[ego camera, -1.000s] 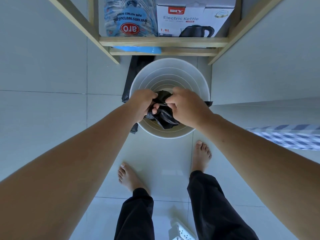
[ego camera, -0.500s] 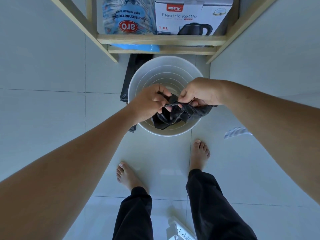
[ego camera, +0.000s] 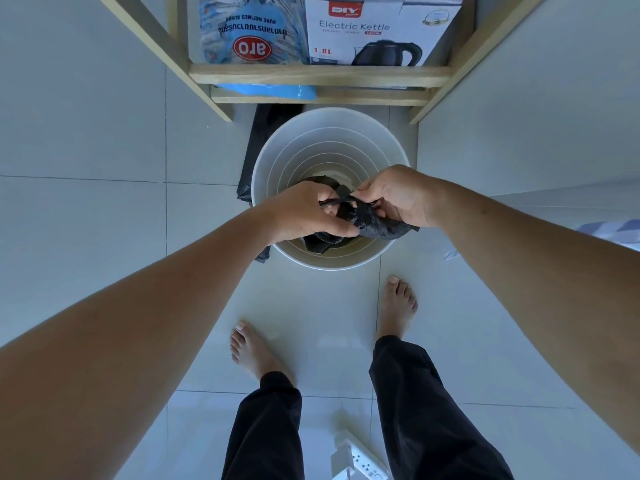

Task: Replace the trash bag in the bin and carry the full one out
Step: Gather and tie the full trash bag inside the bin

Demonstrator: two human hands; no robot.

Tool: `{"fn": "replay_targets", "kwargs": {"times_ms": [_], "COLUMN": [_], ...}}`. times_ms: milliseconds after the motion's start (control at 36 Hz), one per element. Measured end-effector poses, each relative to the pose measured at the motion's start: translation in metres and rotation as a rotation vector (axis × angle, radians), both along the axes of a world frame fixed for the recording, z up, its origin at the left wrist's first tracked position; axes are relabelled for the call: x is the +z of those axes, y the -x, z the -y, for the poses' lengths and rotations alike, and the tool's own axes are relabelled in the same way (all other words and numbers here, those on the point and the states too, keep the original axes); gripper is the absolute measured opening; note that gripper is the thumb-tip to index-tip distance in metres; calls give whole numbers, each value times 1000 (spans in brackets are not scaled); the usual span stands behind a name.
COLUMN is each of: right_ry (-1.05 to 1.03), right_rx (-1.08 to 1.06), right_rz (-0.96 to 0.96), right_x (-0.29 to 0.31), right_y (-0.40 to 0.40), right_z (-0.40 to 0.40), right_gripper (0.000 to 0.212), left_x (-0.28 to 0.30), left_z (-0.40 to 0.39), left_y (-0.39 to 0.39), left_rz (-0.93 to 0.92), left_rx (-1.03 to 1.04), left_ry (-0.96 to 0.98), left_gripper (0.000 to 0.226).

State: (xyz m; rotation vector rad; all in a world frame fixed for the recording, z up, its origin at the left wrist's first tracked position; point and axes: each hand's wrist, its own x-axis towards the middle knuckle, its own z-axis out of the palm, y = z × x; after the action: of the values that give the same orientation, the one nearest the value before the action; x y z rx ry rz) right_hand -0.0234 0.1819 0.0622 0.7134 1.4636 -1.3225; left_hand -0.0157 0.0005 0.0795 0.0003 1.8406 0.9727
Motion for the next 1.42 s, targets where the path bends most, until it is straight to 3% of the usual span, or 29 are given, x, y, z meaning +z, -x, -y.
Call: {"fn": "replay_targets", "kwargs": {"times_ms": [167,250,361,500,556,667,806,917,1029,1112,1279,1334,1418], "right_ry": [11,12,88,111,77,-236,-582,-663,-579,-441,-218,-185,-178], "right_rx": [-33,-36,-43,-31,-28,84,348,428,255,121,-78,-116,-116], "right_rz": [28,61,107,22,-63,-385,-705,-704,-561,-486,-451,-437,-434], "right_x": [-3,-6,-9,-15,-18,-19,-24,-34,-37,-31,-15,-12,-11], "right_y": [1,2,2,1,1,-3,-11,-21,-39,-45,-45,-44,-43], "right_z": [-2,-7,-9,-11,-18,-42,-67,-74,-68,-61,-57,-58,-60], "right_gripper": [24,28,15,23,26,21,25,29,22,11,12,16,19], "left_x": [-6,-6,-5,-9,-9,-19,-33,-37,-35,-36,-22,-21,-23], "left_z": [-1,2,1,3,10,35,64,74,66,57,37,31,23], "left_y": [-5,-5,-5,1,6,9,-10,-19,-17,-9,7,11,12], "left_rz": [-115,-157,-186,-207,-120,112,289,406,377,349,361,384,376], "left_rx": [26,148,353,655,833,1230,1429,1633,1834,1791,1535,1322,1029], "left_ry": [1,-42,-99,-153,-185,-151,-200,-403,-541,-521,-385,-239,-105], "left_gripper": [25,16,19,16,17,29,39,35,30,40,72,73,57]}}
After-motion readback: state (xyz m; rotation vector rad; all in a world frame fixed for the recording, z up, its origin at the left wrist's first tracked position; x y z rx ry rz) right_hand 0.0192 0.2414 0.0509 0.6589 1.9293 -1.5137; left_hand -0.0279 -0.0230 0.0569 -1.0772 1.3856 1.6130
